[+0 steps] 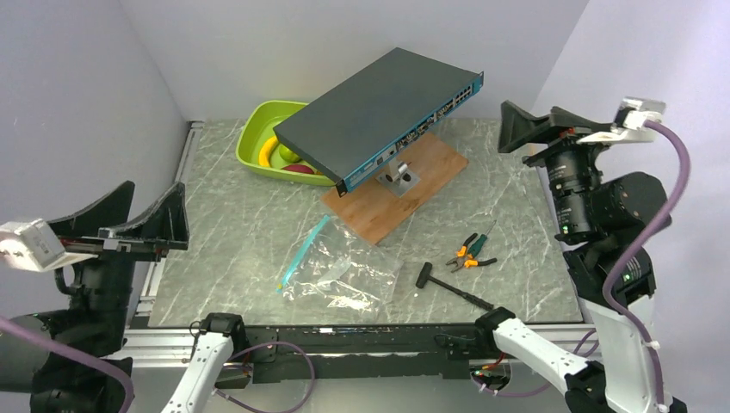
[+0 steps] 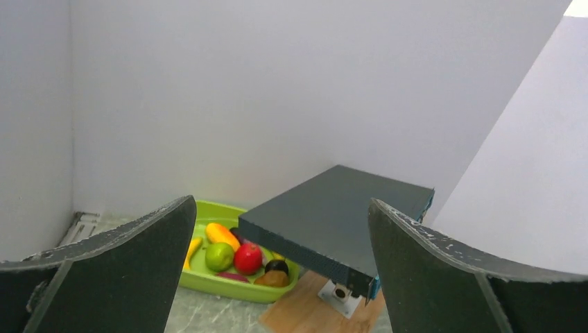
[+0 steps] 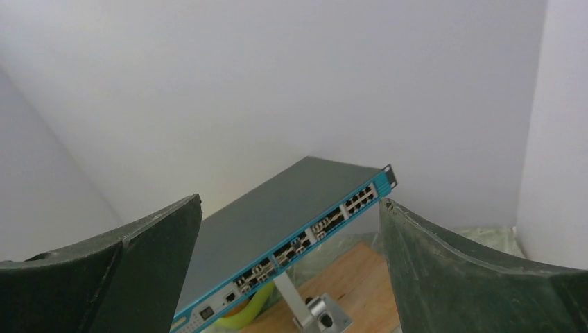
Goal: Place the food in the zip-top bag and seal the zipper
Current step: Pick up the zipper food storage bag at the center of the board.
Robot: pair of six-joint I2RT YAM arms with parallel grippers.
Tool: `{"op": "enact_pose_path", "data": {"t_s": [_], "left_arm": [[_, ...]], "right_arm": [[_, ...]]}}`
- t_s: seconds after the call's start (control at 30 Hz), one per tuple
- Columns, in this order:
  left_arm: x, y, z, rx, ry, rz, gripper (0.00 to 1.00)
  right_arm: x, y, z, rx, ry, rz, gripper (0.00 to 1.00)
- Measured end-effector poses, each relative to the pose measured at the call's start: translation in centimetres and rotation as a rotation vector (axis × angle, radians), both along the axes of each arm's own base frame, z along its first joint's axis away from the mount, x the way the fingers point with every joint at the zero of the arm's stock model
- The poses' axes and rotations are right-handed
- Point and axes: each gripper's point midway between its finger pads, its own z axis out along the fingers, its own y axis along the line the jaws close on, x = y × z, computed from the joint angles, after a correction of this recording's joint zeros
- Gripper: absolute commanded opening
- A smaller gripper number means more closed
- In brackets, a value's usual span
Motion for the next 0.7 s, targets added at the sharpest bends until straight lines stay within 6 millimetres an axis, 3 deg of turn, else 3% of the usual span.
{"op": "enact_pose_path", "data": {"t_s": [0.13,0.3,0.53,0.6,0.7], "left_arm": [[1.0,-0.2,-1.8,0.004,0.046,-0.006,0.99],[4.6,-0.7,-7.6,0.007,0.234,-0.018,0.99],[6.1,-1.1,-12.8,-0.014,0.364,-0.033,0.99],[6.6,-1.2,-15.5,-0.035,0.424,-0.036,0.99],[7.6,-1.4,-20.5,-0.057,0.539,-0.037,0.99]], "right_arm": [[1.3,1.8,-1.5,-0.021,0.059,0.062,1.0],[2.6,3.9,-3.2,-0.038,0.116,0.134,1.0],[4.1,6.6,-5.3,-0.058,0.189,0.211,1.0],[4.4,7.9,-6.1,-0.069,0.217,0.254,1.0],[3.7,11.8,-7.5,-0.093,0.252,0.414,1.0]]}}
